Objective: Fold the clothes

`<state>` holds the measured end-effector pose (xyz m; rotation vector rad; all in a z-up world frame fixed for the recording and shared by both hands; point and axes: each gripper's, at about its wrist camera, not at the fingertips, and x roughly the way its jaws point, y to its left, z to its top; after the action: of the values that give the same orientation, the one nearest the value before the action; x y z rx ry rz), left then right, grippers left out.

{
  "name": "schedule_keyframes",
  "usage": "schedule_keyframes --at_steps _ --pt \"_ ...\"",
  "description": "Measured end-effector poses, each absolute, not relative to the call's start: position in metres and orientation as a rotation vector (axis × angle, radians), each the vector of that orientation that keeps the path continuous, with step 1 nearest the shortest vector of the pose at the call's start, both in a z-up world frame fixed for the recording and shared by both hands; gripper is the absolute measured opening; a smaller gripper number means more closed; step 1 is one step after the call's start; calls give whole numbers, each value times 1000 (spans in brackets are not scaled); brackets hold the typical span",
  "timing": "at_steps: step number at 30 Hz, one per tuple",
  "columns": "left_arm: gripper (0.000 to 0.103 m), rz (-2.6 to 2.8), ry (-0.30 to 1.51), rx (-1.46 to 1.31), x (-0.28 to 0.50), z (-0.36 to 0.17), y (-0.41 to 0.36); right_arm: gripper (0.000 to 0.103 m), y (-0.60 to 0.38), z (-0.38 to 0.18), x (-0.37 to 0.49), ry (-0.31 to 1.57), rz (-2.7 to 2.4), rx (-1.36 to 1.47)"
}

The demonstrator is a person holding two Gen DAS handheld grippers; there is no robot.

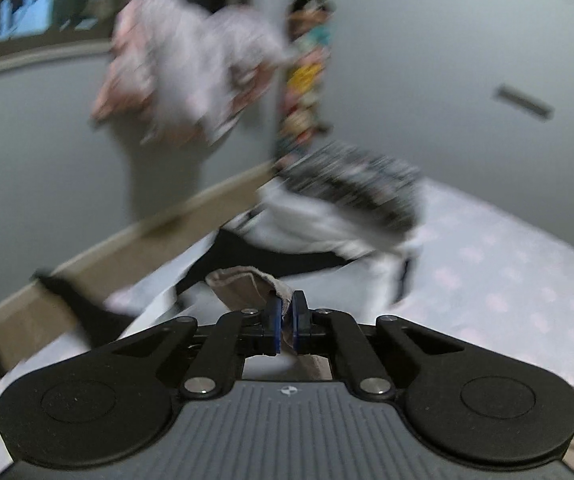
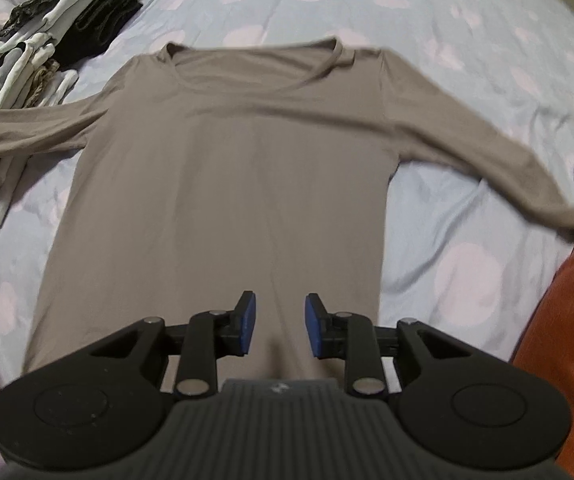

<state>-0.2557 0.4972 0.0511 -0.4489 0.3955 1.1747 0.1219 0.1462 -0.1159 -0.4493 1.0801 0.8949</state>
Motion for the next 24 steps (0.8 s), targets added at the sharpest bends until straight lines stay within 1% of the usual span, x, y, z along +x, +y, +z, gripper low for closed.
schedule_keyframes --at_steps 5,6,8,10,16,24 --pt "5 1001 306 -356 -190 89 468 31 153 -106 133 973 885 -391" --pt "5 969 302 -339 -174 93 463 31 155 -104 133 944 900 -380" --pt "5 897 300 -307 -141 99 453 35 159 -100 135 888 937 -360" --pt "5 822 307 -291 -107 100 444 36 164 -99 137 854 959 -351" --pt "5 621 356 -296 -15 76 416 36 169 -112 171 830 912 -314" --pt "5 400 499 -365 82 9 395 36 175 -130 217 800 846 -264"
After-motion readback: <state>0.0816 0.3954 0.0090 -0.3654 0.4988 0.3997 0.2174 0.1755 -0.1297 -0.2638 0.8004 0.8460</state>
